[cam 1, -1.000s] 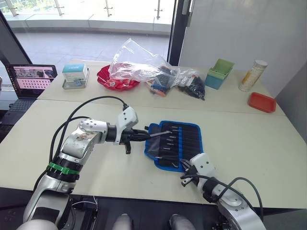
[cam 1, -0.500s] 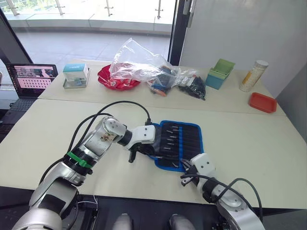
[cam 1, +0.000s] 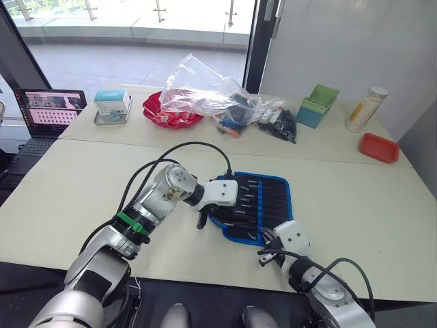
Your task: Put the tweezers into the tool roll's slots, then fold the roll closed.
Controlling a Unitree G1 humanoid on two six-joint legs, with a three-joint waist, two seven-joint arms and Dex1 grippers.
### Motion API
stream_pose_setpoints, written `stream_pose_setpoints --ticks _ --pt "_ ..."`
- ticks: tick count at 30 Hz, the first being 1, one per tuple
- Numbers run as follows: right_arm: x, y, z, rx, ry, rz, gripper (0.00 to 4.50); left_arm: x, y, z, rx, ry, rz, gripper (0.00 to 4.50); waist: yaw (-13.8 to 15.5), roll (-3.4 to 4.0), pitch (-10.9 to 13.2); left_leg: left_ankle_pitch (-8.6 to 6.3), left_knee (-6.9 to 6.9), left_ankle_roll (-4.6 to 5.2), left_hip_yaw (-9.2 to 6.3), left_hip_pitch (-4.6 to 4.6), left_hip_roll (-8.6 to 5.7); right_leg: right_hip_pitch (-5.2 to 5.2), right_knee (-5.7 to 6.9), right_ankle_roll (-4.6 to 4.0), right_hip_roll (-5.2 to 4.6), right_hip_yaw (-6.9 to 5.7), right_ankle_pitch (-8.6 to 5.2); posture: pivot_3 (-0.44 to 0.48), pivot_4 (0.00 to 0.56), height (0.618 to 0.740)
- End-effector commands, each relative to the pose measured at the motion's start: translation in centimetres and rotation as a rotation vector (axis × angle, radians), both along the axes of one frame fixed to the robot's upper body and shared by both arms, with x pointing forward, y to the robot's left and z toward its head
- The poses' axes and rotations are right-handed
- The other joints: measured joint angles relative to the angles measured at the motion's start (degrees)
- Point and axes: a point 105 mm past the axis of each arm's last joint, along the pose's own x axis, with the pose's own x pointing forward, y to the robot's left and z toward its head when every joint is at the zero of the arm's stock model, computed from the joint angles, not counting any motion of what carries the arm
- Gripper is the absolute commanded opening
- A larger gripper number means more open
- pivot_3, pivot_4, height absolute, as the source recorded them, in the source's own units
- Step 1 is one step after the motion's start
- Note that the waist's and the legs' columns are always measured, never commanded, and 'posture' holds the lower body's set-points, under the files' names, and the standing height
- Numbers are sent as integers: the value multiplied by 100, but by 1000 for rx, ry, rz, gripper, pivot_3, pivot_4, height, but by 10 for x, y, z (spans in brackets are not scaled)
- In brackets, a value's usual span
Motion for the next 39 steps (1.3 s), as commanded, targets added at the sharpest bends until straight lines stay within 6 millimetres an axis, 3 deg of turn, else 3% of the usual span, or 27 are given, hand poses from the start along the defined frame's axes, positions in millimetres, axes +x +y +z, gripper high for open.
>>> stream_pose_setpoints --ticks 1,11,23,28,33,36,39 --pt "-11 -9 -32 -37 145 -37 0 -6 -11 7 10 -71 -70 19 20 0 0 0 0 0 0 0 0 0 0 0 0 0 0 0 150 723" --pt "-11 -8 -31 -34 146 -40 0 -17 -31 2 53 -128 -137 19 75 1 -1 0 6 1 -1 1 -1 4 2 0 0 0 0 0 150 723" --pt "-13 -6 -30 -31 147 -35 0 -30 -70 -9 28 -97 -227 19 100 2 -2 -2 17 4 -5 0 -6 7 9 1 0 0 -1 0 150 723" --pt "-17 -4 -29 -29 151 -29 0 -42 -98 -16 -57 -45 -269 19 133 2 -3 -4 26 7 -27 -8 -20 16 11 3 -3 0 -2 0 150 723" --pt "-19 -5 -29 -32 152 -32 0 -50 -96 -19 -54 -24 -299 19 122 7 -6 -6 22 11 -55 -13 -35 12 38 4 -3 -1 -2 0 150 723" --pt "-19 -5 -29 -32 152 -32 0 -48 -93 -25 -45 -26 -292 19 117 7 -6 -6 22 11 -69 -14 -44 17 39 4 -3 -2 -2 0 150 723" --pt "-18 -7 -29 -33 150 -35 0 -40 -88 -18 -60 -32 -257 19 108 7 -6 -6 22 11 -74 -16 -46 19 38 4 -4 -3 -2 0 150 723"
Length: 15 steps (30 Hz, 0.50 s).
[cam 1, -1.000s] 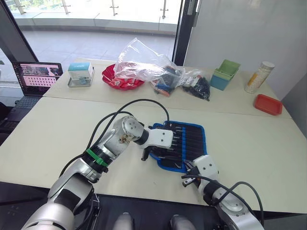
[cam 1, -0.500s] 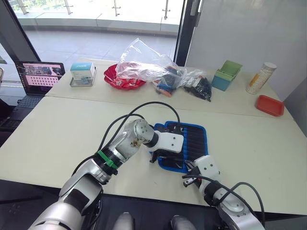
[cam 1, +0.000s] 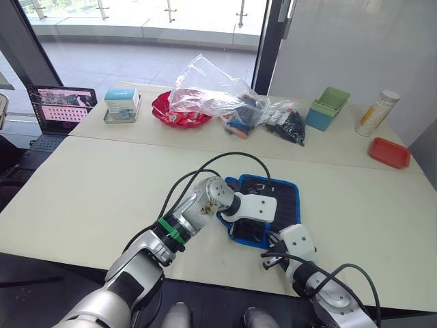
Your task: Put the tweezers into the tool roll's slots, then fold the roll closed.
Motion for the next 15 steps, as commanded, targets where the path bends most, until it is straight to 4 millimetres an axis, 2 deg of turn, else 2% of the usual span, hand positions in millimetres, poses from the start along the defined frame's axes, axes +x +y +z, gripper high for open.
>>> stream_pose_setpoints --ticks 1,3,4,7,10,14,15 --pt "-8 -3 -28 -21 134 -3 0 -17 -11 6 -35 37 -98 19 -9 0 0 0 0 0 0 0 0 0 0 0 0 0 0 0 150 723" --pt "-8 -3 -29 -23 134 -3 0 -14 -10 17 -78 46 -88 866 -20 0 0 0 0 0 -1 -1 0 0 0 0 0 -1 0 0 150 723" --pt "-8 -3 -29 -23 134 -2 0 -13 -9 22 -97 52 -91 990 -22 1 0 0 0 0 -2 -1 0 -1 1 0 0 -1 0 0 150 723" --pt "-6 -4 -29 -24 132 -2 0 -6 -2 43 -164 51 -53 1989 -27 5 3 1 4 0 -2 -3 0 -1 2 0 0 -1 0 0 150 723" --pt "-2 -4 -28 -26 126 -1 0 6 24 72 -272 69 46 2980 -54 11 8 5 12 3 -3 -15 1 -8 1 0 0 -1 0 0 150 723" --pt "0 -5 -27 -28 121 3 0 9 61 87 -391 165 171 4366 -136 34 1 6 11 4 -3 -1 3 -2 13 0 1 -2 0 0 150 723" --pt "0 -5 -27 -28 120 5 0 10 72 88 -415 176 208 4476 -147 37 2 6 10 4 -3 5 3 1 15 0 1 -1 0 0 150 723"
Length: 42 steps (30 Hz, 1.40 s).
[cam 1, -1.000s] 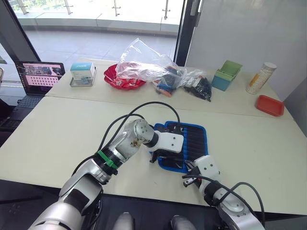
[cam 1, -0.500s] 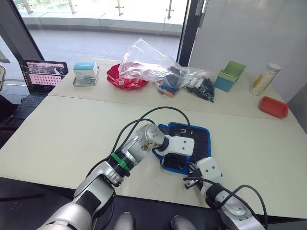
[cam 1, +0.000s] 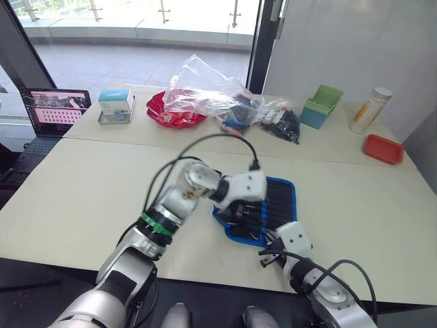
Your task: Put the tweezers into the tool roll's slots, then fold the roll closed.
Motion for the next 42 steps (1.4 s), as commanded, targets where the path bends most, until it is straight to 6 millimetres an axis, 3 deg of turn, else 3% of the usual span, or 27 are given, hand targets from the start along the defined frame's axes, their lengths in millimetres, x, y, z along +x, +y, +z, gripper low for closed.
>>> stream_pose_setpoints --ticks 1,6,11,15,20,23,25,29,34,39,42 --pt "-8 -8 -27 -30 124 -20 0 -2 33 8 -107 52 99 4476 -25 4 1 0 0 0 -1 0 -1 2 3 0 -1 0 0 0 150 723" --pt "-9 -5 -21 -24 103 -3 0 -8 90 2 -233 9 271 4476 -30 8 5 0 -3 0 -6 2 -1 -7 21 -1 -3 -1 1 0 150 723" --pt "-8 -4 -5 -11 39 13 0 -33 125 -9 -296 51 384 4476 2 6 6 1 2 -3 -6 2 -3 -4 23 -1 -10 -2 1 0 150 723" --pt "-7 -1 22 23 -78 53 1140 -55 148 -23 -337 136 484 4500 -37 16 13 0 -5 -3 -5 3 -2 -8 25 -2 -10 0 0 0 150 723" --pt "-1 9 59 21 -213 170 2896 -57 155 -31 -375 123 601 4500 -32 31 42 5 -1 -7 -5 1 1 -11 25 -4 -9 -1 -1 0 150 723" --pt "3 34 77 45 -260 288 3862 -58 153 -31 -403 118 626 4500 -42 35 47 9 4 -8 -3 2 0 -9 24 -3 -9 2 -1 0 150 723" --pt "6 58 78 27 -262 373 4472 -62 151 -32 -405 118 625 4500 -78 36 48 10 3 -8 -4 3 3 -11 27 -4 -5 0 -1 0 150 723" --pt "23 92 59 -111 -263 428 4472 -69 154 -35 -382 131 634 4500 -95 43 52 9 -10 -8 -3 10 4 -23 46 -7 -5 -1 1 0 150 723" --pt "29 103 51 -209 -312 425 4472 -72 154 -35 -371 120 642 4500 -2 43 57 9 -2 -8 -8 -20 -16 -49 52 -7 -24 -6 1 0 150 723" --pt "34 97 47 -336 -361 359 4472 -74 151 -35 -374 127 660 4500 -46 43 57 10 0 -8 -7 -21 -12 -56 64 -7 -21 -4 1 0 150 723" --pt "32 99 46 -342 -379 331 3661 -78 148 -38 -388 169 663 4500 -73 43 57 10 0 -9 -7 -20 -12 -59 66 -7 -20 -3 1 0 150 723"
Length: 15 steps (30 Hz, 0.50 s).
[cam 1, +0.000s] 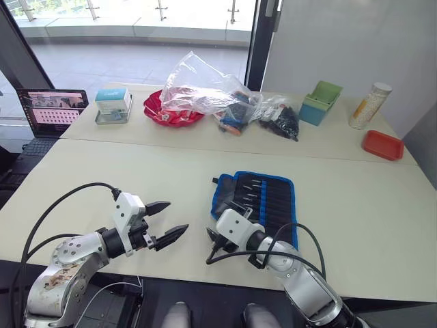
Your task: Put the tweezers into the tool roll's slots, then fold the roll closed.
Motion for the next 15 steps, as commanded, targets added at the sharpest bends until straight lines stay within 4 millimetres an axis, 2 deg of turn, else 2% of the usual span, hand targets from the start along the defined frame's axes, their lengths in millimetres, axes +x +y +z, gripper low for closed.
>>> stream_pose_setpoints --ticks 1,10,11,15 --pt "-4 6 8 15 -61 -11 3310 -6 -6 6 -25 -5 -14 4500 -12 0 0 0 0 0 0 0 2 -2 2 0 3 0 0 0 150 723" --pt "-8 7 8 13 -76 5 219 -3 -4 7 -30 -9 12 4500 -3 1 1 1 1 -1 1 -1 2 -7 6 0 3 0 0 0 150 723" --pt "-10 8 9 20 -81 20 13 -4 -5 6 -31 -8 12 4500 -8 2 1 1 1 -1 1 -1 3 -7 6 0 3 0 0 0 150 723" --pt "-19 13 13 3 -122 142 13 -3 -4 3 -25 -7 16 4500 -5 2 2 1 1 -1 1 -1 3 -7 6 0 4 0 0 0 150 723"
